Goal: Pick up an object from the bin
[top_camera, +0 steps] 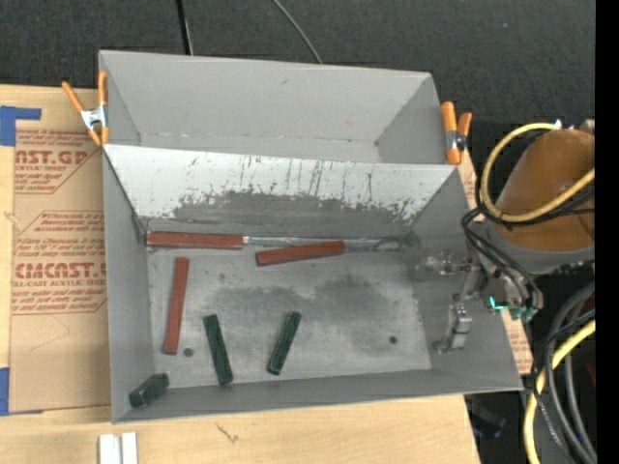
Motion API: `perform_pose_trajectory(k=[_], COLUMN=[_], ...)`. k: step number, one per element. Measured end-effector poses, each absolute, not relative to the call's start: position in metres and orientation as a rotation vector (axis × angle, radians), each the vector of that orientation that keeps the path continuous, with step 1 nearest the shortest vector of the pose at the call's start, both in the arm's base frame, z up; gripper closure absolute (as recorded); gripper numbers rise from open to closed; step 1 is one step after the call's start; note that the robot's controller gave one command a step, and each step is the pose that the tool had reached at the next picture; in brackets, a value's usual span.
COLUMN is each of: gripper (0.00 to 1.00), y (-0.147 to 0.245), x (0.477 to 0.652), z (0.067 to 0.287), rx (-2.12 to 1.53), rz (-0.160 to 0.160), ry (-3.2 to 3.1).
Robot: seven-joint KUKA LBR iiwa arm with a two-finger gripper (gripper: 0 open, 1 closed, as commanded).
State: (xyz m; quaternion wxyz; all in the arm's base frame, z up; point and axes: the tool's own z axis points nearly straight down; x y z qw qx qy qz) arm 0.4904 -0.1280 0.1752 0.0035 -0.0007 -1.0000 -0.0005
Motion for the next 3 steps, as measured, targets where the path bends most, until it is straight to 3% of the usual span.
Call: perform_pose_trajectory(k=[1,2,3], gripper=[0.00,1.00,0.00], y=[-0.128,-0.077,-0.077], x=[0.492,0.515,0.515], z=[0.179,0.100,0.100], rx=[0.000,-0.009,-0.010], rz=[0.001,-0.001,0.000], ry=[-3.142,-3.141,-3.141])
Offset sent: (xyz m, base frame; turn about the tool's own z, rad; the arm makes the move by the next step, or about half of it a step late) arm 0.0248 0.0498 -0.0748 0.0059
